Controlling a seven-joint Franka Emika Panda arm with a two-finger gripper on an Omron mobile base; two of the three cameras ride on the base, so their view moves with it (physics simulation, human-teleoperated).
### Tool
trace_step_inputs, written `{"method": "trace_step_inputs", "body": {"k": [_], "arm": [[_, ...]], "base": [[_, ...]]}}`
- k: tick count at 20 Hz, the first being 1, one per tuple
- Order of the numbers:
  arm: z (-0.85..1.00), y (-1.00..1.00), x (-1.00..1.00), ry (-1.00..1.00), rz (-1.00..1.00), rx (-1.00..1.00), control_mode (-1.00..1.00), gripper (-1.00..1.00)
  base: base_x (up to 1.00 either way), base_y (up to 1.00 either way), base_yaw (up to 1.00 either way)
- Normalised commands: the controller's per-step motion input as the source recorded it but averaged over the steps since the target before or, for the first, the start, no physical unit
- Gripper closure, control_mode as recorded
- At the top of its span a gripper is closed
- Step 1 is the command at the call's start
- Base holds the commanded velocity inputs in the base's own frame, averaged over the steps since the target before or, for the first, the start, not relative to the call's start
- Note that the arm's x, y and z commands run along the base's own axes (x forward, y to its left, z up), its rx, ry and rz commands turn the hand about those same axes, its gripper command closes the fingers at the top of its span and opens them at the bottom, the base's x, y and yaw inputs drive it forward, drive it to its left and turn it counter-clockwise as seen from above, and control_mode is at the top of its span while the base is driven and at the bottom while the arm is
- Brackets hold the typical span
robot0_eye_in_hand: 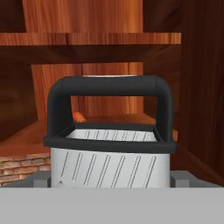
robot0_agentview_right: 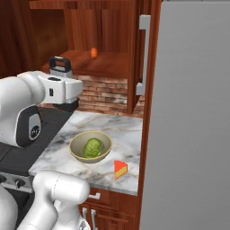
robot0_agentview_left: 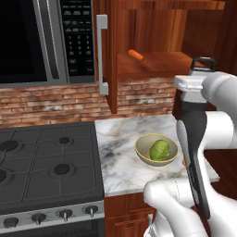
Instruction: Pick the cheese from the fridge and the cheese grater from the cabinet and place them next to the salad bowl.
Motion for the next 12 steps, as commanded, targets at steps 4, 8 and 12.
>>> {"method": "trace_step_inputs", "body": {"k": [4,8,12], "arm": [[0.0,0.3,-0.71,0.0,0.0,0.02,-1.0,1.0],[0.0,0.36,-0.68,0.0,0.0,0.02,-1.0,1.0],[-0.04,0.33,-0.61,0.0,0.0,0.02,-1.0,1.0]], "base": [[0.0,0.0,0.0],[0.0,0.0,0.0],[0.0,0.0,0.0]]}}
